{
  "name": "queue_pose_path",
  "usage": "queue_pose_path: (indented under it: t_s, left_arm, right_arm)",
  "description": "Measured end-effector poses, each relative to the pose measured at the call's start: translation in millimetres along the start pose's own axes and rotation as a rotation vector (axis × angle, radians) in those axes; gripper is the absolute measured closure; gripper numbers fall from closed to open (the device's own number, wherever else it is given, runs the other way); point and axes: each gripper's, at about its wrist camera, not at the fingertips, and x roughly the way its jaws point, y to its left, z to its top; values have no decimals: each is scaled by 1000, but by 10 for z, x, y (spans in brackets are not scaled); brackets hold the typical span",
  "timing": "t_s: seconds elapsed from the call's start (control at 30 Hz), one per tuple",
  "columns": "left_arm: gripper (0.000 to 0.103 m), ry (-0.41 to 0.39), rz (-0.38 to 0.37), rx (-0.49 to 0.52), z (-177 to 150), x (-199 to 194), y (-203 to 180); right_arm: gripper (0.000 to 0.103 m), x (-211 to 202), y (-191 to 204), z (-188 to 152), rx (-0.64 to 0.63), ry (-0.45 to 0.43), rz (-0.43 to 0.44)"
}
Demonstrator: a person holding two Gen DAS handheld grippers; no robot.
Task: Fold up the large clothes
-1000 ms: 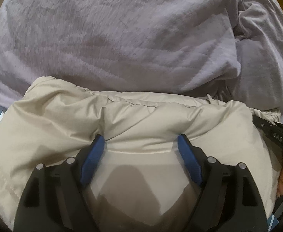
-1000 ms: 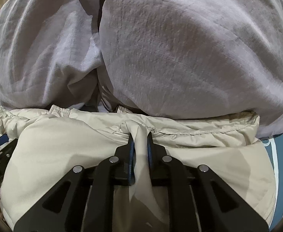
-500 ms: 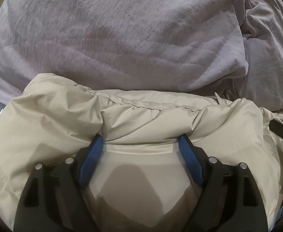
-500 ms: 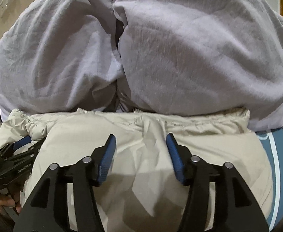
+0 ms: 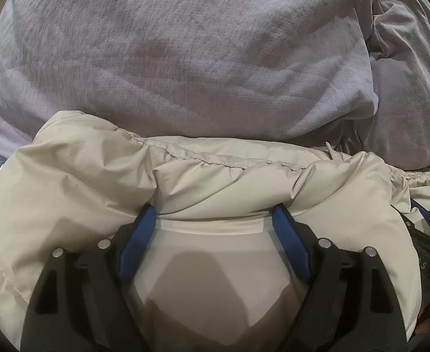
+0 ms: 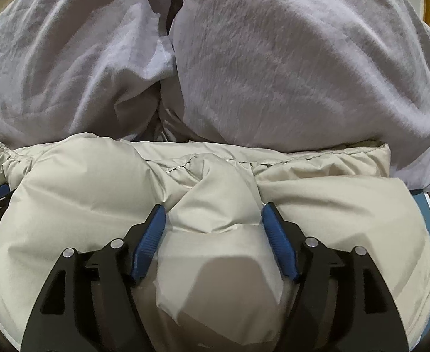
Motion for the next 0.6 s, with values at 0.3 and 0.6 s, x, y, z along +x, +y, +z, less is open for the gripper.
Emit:
queue_pose_path:
  t_s: [0.3, 0.6]
  left_arm:
    - [20, -19, 2, 5, -86, -43, -25]
    - [20, -32, 4, 13, -164, -73, -46]
  right_arm:
    - [28, 14, 14, -78, 6, -16, -4]
    - [26, 83, -1, -35, 9, -18, -3]
